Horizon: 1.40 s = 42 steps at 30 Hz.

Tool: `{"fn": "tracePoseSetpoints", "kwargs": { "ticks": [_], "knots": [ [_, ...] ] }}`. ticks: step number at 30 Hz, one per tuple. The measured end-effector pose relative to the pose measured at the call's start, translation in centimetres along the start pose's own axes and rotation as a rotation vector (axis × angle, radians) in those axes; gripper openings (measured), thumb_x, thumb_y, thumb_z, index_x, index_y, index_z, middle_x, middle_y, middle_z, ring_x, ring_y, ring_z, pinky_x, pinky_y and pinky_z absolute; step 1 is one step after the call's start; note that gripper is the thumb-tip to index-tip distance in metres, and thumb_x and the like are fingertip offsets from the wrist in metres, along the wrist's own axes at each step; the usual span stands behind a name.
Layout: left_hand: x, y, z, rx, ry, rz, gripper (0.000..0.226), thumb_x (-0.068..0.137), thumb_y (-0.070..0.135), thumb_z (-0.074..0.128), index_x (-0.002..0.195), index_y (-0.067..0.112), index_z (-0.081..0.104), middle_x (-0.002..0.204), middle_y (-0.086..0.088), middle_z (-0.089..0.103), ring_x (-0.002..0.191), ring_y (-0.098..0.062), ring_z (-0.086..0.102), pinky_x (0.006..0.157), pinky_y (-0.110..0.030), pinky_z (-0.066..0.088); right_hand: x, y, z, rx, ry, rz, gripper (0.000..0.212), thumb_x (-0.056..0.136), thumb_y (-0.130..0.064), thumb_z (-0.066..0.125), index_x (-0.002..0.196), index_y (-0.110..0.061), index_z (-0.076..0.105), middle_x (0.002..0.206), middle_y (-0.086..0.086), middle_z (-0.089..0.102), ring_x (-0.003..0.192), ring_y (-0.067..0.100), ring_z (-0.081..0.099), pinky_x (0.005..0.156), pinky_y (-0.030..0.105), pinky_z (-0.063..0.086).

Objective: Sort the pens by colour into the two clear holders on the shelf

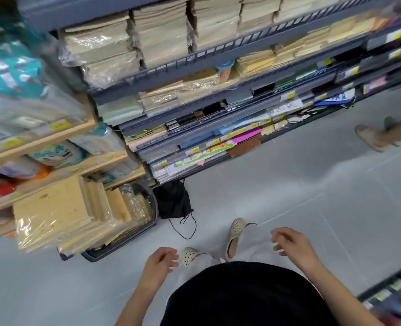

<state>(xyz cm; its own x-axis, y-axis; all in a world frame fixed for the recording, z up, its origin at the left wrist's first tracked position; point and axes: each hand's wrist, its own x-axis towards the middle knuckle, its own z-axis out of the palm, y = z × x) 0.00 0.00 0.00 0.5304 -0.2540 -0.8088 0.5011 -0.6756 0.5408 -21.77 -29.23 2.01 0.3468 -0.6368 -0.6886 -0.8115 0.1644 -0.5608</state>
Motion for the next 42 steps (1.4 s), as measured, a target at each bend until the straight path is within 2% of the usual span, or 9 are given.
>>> {"fn": "tracePoseSetpoints", "kwargs": {
  "ticks": [8, 12, 16, 20, 23, 27, 36, 40, 42],
  "knots": [
    [4.6, 4.3, 5.8, 0.054, -0.078, -0.189, 0.017, 0.1, 0.011, 0.053, 0.103, 0.004, 0.068, 0.097, -0.015, 0.075, 0.084, -0.031, 0.073, 0.076, -0.037, 0.056, 3.6, 3.5, -5.4, -0.053, 0.065, 0.16, 0.01, 0.091, -0.024, 0.062, 0.087, -0.026, 0.071, 0.09, -0.007, 0.07, 0.089, 0.016, 0.063, 0.082, 0.028, 0.044],
    [6.7, 8.9, 10.4, 0.082, -0.078, -0.194, 0.016, 0.1, 0.013, 0.055, 0.102, 0.004, 0.068, 0.094, -0.014, 0.076, 0.084, -0.031, 0.074, 0.08, -0.04, 0.057, 7.9, 4.9, -10.6, 0.067, 0.042, 0.234, 0.012, 0.092, -0.012, 0.06, 0.087, -0.014, 0.07, 0.084, 0.008, 0.072, 0.071, 0.026, 0.071, 0.072, 0.038, 0.056],
    [8.1, 15.1, 16.6, 0.091, -0.036, -0.156, 0.01, 0.098, 0.01, 0.058, 0.1, 0.004, 0.066, 0.088, -0.013, 0.073, 0.073, -0.027, 0.07, 0.068, -0.032, 0.054, 12.8, 4.6, -17.2, 0.04, 0.007, 0.217, 0.014, 0.092, -0.013, 0.06, 0.083, -0.015, 0.07, 0.079, 0.009, 0.072, 0.066, 0.025, 0.069, 0.07, 0.036, 0.056],
    [8.7, 21.2, 22.9, 0.084, -0.006, -0.093, 0.012, 0.098, 0.004, 0.055, 0.097, 0.002, 0.066, 0.082, -0.013, 0.067, 0.063, -0.023, 0.063, 0.06, -0.029, 0.047, 16.9, 3.2, -23.7, -0.026, -0.077, 0.137, 0.012, 0.09, -0.014, 0.061, 0.082, -0.018, 0.07, 0.079, 0.004, 0.071, 0.06, 0.017, 0.068, 0.056, 0.024, 0.051],
    [9.1, 25.1, 26.6, 0.082, 0.029, -0.055, 0.015, 0.099, 0.002, 0.052, 0.093, 0.003, 0.065, 0.082, -0.013, 0.067, 0.06, -0.021, 0.062, 0.054, -0.026, 0.045, 19.9, 1.5, -28.4, -0.064, -0.114, 0.082, 0.012, 0.089, -0.018, 0.061, 0.083, -0.021, 0.071, 0.077, 0.0, 0.072, 0.06, 0.013, 0.07, 0.06, 0.027, 0.052],
    [10.8, 28.8, 30.3, 0.071, 0.037, -0.031, 0.011, 0.098, 0.009, 0.058, 0.095, 0.003, 0.067, 0.085, -0.012, 0.07, 0.072, -0.025, 0.067, 0.063, -0.028, 0.047, 24.4, -1.0, -33.1, -0.035, -0.081, 0.039, 0.012, 0.092, -0.02, 0.06, 0.086, -0.022, 0.07, 0.081, -0.003, 0.072, 0.063, 0.011, 0.07, 0.062, 0.031, 0.055],
    [17.9, 38.1, 38.1, 0.03, 0.036, -0.049, 0.017, 0.101, 0.016, 0.054, 0.1, 0.007, 0.068, 0.095, -0.011, 0.075, 0.077, -0.025, 0.071, 0.066, -0.029, 0.052, 34.2, -7.0, -40.7, -0.071, -0.11, -0.012, 0.014, 0.092, -0.018, 0.057, 0.087, -0.022, 0.069, 0.086, -0.002, 0.072, 0.064, 0.01, 0.071, 0.066, 0.035, 0.058],
    [19.0, 45.8, 41.6, -0.019, 0.014, 0.07, 0.016, 0.101, 0.016, 0.054, 0.101, 0.012, 0.07, 0.099, -0.008, 0.077, 0.082, -0.021, 0.074, 0.07, -0.028, 0.053, 37.8, -12.9, -44.9, -0.044, -0.082, -0.155, 0.014, 0.093, -0.022, 0.062, 0.083, -0.028, 0.07, 0.091, -0.005, 0.072, 0.065, 0.008, 0.071, 0.069, 0.031, 0.057],
    [18.5, 50.4, 42.9, -0.046, 0.02, 0.178, 0.018, 0.101, 0.014, 0.053, 0.1, 0.015, 0.071, 0.1, -0.004, 0.077, 0.083, -0.018, 0.074, 0.072, -0.027, 0.054, 39.4, -16.9, -47.2, -0.012, -0.042, -0.271, 0.014, 0.092, -0.02, 0.064, 0.084, -0.03, 0.07, 0.087, -0.007, 0.073, 0.068, 0.008, 0.07, 0.073, 0.036, 0.058]
  ]
}}
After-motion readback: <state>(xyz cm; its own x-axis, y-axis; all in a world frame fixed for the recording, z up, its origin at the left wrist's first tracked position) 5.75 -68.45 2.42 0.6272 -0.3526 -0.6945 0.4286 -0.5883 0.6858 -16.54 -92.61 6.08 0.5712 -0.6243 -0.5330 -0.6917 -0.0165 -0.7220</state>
